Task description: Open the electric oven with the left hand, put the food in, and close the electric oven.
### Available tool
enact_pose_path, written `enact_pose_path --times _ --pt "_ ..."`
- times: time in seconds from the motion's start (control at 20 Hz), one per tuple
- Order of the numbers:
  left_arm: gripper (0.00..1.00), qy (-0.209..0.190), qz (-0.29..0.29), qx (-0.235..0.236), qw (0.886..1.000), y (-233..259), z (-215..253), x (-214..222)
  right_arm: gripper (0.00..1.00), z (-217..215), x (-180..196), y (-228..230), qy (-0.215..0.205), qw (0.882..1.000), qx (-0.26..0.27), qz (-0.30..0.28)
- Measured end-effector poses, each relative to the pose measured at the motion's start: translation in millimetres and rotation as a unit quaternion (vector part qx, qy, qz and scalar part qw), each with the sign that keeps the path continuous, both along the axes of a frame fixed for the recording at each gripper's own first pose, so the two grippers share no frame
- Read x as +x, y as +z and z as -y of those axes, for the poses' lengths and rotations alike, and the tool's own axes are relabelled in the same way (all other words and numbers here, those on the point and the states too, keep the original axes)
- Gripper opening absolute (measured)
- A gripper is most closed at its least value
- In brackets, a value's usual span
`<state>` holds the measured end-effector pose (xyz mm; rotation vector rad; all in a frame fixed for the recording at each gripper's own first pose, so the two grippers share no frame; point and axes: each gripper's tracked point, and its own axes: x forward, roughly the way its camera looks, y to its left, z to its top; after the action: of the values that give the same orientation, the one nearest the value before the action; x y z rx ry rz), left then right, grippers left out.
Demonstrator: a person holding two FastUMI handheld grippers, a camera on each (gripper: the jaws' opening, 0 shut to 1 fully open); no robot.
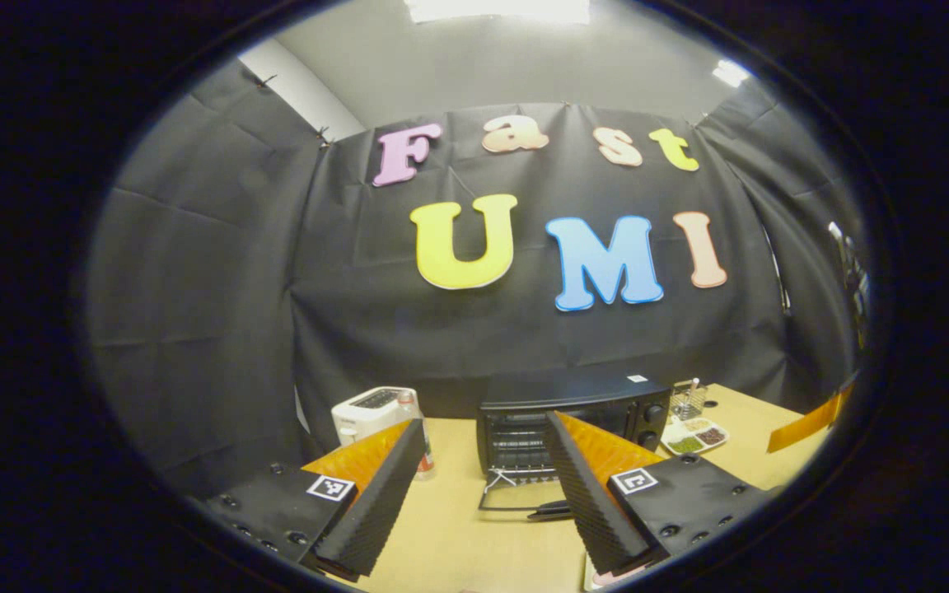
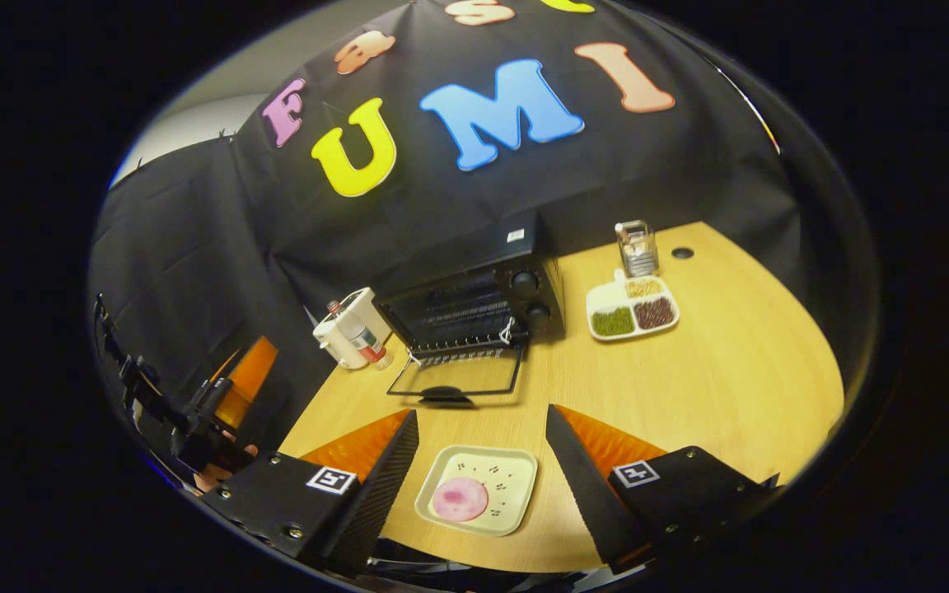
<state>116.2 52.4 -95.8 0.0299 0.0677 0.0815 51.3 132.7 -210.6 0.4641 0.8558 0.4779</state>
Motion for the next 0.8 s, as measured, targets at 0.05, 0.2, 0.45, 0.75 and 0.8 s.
enact_pose_path --times 0.05,0.2,0.45,0.75,0.8 --pt "1.00 0.008 0.007 0.001 1.000 8.4 -7.8 -5.6 0.98 -0.2 -3.7 -10.0 0.004 1.000 0.008 -0.028" --pt "1.00 0.030 0.018 0.008 0.999 17.6 -28.8 -20.6 0.98 -7.3 -14.8 -44.5 0.030 0.995 0.015 -0.090" --pt "1.00 0.061 0.016 0.017 0.998 18.9 -55.7 -41.8 0.95 -22.3 -34.1 -82.2 0.075 0.980 0.029 -0.180" --pt "1.00 0.091 0.008 0.029 0.995 13.0 -79.8 -58.6 0.89 -25.1 -56.7 -135.9 0.120 0.961 -0.028 -0.248" --pt "1.00 0.096 0.008 0.029 0.995 11.1 -82.9 -61.7 0.85 -25.1 -57.9 -141.4 0.125 0.958 -0.036 -0.254"
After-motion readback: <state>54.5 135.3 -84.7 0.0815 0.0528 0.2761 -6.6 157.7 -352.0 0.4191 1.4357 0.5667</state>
